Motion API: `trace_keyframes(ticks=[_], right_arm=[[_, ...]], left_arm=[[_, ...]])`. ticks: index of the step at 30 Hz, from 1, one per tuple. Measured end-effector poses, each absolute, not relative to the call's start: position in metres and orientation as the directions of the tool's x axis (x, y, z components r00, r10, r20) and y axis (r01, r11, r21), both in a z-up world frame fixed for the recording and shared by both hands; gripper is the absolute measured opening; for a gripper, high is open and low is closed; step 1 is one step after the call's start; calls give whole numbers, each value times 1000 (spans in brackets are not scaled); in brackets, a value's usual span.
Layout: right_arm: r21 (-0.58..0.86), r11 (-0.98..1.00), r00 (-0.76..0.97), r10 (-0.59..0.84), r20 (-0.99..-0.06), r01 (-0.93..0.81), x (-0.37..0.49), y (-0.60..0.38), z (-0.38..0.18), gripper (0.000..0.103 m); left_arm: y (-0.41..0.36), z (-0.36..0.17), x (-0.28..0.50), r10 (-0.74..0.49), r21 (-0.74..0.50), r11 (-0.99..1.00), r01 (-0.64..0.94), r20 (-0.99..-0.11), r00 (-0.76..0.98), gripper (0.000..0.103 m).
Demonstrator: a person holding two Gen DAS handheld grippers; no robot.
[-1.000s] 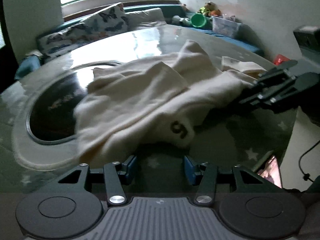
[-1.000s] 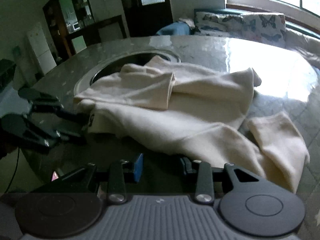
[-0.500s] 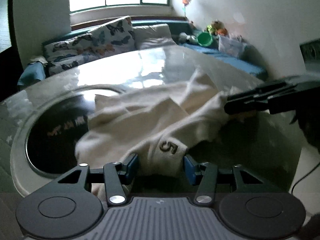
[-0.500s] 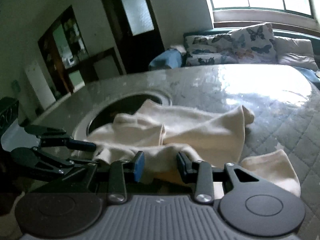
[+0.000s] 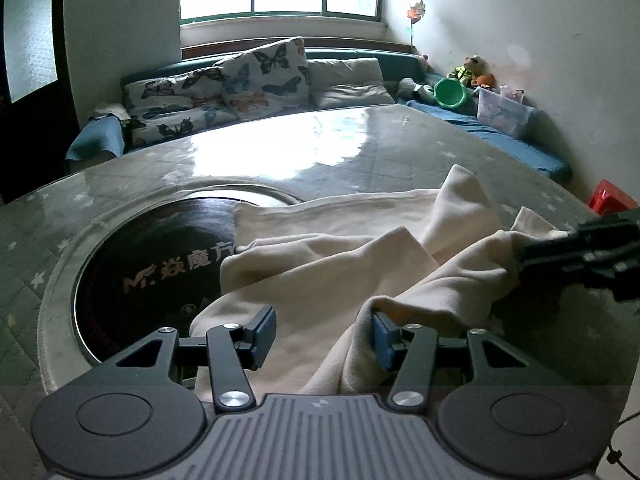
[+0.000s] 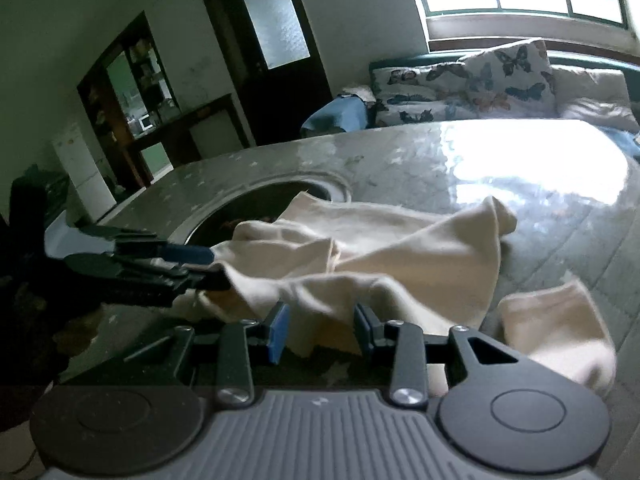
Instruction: Fold clothes
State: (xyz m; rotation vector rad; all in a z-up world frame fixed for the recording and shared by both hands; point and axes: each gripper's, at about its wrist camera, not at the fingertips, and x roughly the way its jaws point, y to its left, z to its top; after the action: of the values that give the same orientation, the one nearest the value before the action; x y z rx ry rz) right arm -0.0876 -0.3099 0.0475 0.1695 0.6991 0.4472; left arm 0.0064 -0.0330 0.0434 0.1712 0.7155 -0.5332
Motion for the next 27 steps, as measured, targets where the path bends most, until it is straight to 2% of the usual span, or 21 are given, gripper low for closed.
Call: trace_keyframes(ticks=[10, 11, 12, 14, 18, 21, 27], right_arm=[[439, 851, 639, 512, -574, -288, -66, -302, 19, 36], [459, 844, 639, 519, -568, -277, -65, -304, 17, 33], [471, 838, 637, 525, -565, -274, -65, -305, 16, 23], [493, 827, 629, 540, -559, -272, -67, -307, 15, 13], [513, 809, 605, 568, -557, -286, -78, -311, 22, 10], [579, 766, 559, 620, -550, -280, -88, -316, 29, 9], [697, 665, 439, 729, -525, -268, -113, -326, 41, 7]], left_arm=[[-35, 44, -13, -432, 24, 814, 580, -643, 633, 55], [-35, 44, -16, -435, 34, 809, 587, -639, 635, 53], [-35, 44, -18, -438, 43, 802, 595, -635, 636, 51], [-35, 44, -22, -453, 52, 787, 615, -628, 633, 40], [-35, 45, -31, -485, 65, 753, 655, -618, 619, 24], [-34, 49, -38, -523, 53, 715, 697, -622, 583, 18], [-22, 61, -58, -622, -23, 609, 793, -635, 459, 17]])
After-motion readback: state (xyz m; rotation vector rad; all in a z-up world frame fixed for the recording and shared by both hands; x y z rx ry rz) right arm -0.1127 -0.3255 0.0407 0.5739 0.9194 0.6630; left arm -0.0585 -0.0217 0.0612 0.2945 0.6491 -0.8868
